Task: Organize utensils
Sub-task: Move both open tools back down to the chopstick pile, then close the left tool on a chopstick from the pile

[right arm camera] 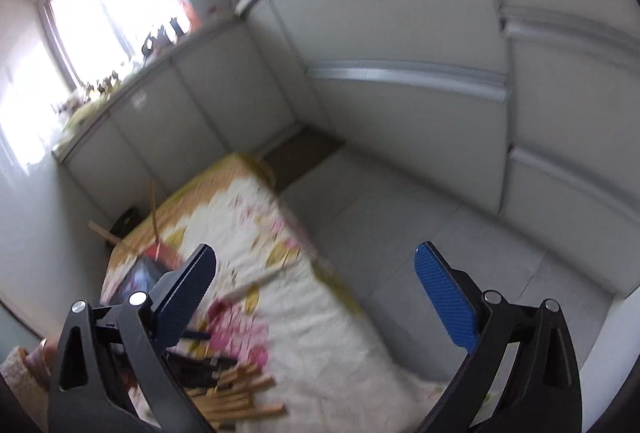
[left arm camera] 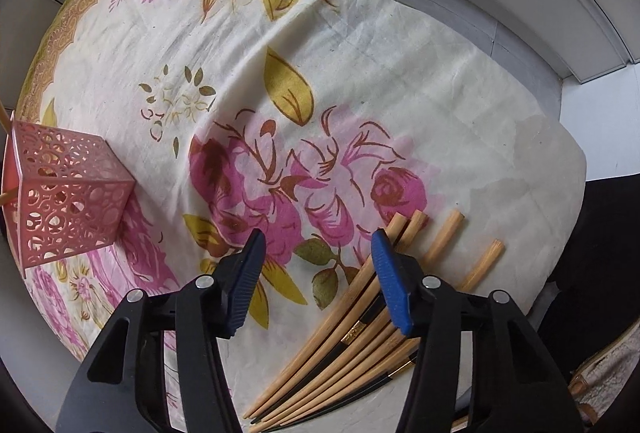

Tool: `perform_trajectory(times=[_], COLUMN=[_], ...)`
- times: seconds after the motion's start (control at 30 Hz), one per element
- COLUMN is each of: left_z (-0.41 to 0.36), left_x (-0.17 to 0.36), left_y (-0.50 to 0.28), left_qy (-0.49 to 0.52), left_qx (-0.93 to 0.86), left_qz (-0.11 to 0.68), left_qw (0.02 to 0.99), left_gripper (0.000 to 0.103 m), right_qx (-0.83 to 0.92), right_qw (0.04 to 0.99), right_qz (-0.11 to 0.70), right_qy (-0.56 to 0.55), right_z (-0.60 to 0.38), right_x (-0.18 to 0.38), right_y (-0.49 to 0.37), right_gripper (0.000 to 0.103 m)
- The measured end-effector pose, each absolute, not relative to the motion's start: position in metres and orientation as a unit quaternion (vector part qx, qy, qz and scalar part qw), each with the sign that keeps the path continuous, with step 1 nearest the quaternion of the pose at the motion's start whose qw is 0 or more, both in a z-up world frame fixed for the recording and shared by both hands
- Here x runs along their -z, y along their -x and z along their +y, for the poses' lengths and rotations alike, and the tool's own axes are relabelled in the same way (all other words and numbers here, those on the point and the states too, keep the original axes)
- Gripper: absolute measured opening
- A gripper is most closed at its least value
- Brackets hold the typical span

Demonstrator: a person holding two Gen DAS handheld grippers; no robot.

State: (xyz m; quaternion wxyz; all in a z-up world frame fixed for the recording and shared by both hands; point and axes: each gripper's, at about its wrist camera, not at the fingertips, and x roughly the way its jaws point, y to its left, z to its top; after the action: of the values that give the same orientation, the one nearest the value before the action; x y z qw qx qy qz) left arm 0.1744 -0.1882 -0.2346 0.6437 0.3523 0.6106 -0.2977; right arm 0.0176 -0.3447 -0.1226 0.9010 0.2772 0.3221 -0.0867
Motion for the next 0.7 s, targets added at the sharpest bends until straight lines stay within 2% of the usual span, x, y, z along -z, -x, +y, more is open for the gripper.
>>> perform_trajectory(times=[0.1,0.27,0.7], left_z=[-0.194,-0.200,-0.205], left_x=[0.241,0.248,0.268], left_y=[-0.177,-0.179,-0.188], left_qy=[-0.363,-0.370,-0.369], left_qx=[0.298,0.302,0.308], left_qz=[0.609,0.609,0.616], left_qw=[0.639,0.634,0.625], left_gripper=[0.051,0.051,0.055], right_qx=[0.048,0.023,-0.018], right_qw=[0.852,0.848,0.753], right_qz=[0.398,0.404,0.473], right_qy=[-0.336,-0.342,-0.457], right_z=[-0.355,-0.351,-0.353], right_x=[0.152,0.156,0.201], right_y=[-0.030,-0.034,-0.050], right_gripper=[0.097,0.097,0.097])
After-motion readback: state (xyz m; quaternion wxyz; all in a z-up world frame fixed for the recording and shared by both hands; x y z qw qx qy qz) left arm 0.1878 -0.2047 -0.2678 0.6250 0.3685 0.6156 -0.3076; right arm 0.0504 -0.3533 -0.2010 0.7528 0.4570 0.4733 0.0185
